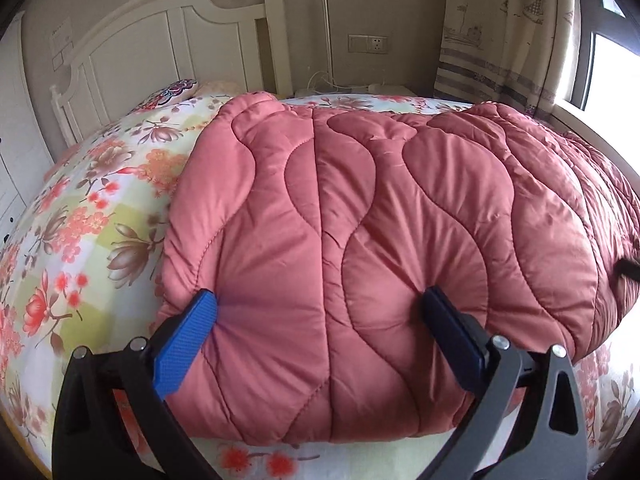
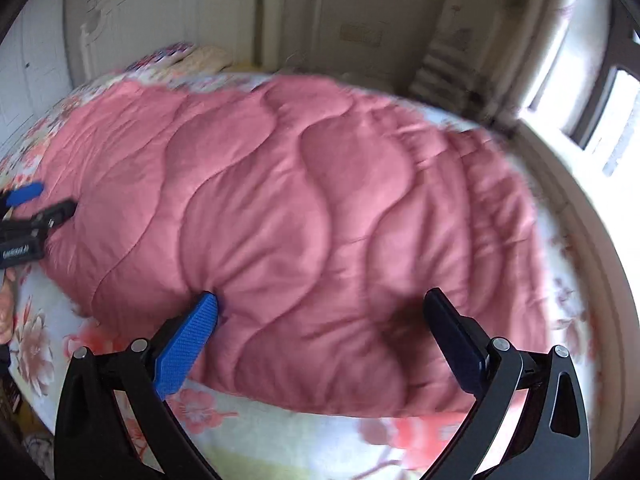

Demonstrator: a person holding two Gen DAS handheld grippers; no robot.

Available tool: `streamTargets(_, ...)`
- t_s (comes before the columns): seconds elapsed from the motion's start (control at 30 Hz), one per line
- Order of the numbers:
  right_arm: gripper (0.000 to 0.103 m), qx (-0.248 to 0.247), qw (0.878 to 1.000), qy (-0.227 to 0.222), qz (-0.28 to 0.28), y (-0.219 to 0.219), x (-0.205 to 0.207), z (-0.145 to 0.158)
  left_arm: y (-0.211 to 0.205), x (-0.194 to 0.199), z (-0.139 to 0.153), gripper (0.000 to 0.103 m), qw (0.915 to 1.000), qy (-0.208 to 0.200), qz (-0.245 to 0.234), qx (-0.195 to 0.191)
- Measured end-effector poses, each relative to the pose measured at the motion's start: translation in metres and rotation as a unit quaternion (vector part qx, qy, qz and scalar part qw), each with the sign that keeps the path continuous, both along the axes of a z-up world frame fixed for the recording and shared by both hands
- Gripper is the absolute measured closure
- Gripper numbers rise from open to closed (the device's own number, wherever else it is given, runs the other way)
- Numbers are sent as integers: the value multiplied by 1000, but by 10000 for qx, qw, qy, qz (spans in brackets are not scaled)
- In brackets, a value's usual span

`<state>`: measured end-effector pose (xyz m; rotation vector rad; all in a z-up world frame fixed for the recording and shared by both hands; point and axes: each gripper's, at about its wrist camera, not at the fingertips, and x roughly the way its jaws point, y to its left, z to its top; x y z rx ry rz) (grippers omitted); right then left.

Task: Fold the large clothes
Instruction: 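Hold both grippers above the folded comforter, then bring the right gripper close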

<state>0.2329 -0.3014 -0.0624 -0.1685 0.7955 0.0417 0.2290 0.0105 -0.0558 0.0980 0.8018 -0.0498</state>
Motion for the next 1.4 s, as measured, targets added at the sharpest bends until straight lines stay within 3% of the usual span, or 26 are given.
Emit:
streamTargets(0.07,5,224,9991,-110,-343,-21,-3,7,1,0,0,2,10000,4,-5,-29)
streamTargets(0.13,5,419,9971,61,-626,-47,5,0,0,2,0,2,10000,7,0,-25)
streamTargets(0.2,4,678,9959,235,-555,-62,10,-16,1,2,-1,2,10000,5,12,-18)
streamTargets(0.37,5,534,9962,226,-651,-56,11,-12,1,2,-1,2,10000,13,19,-10)
streamTargets(0.47,5,536,9959,-153,-708,-41,-1,11,0,2,-2,2,10000,14,41,12)
streamTargets(0.63,5,494,9974,-518,129,24,-10,22,0,2,-2,2,10000,16,65,31)
streamTargets(0.77,4,-93,9989,182,413,68,14,-28,0,2,-3,2,10000,26,72,52)
streamTargets(0.93,5,155,9986,233,441,53,14,-17,-1,2,-2,2,10000,26,56,53)
streamTargets(1.03,5,273,9995,-149,73,25,3,-2,-1,2,-2,2,10000,27,58,58)
streamTargets(1.1,5,312,9990,-142,-289,-2,3,-7,-1,2,-2,2,9999,25,64,77)
streamTargets(1.2,4,822,9962,179,-242,-38,20,-24,-2,2,-3,2,9999,29,74,120)
streamTargets(1.3,5,1000,9946,144,-222,-46,15,-13,-2,3,-3,2,9998,41,86,158)
streamTargets(1.4,5,2120,9770,-159,-176,-70,-9,13,-4,2,-3,2,9997,44,123,225)
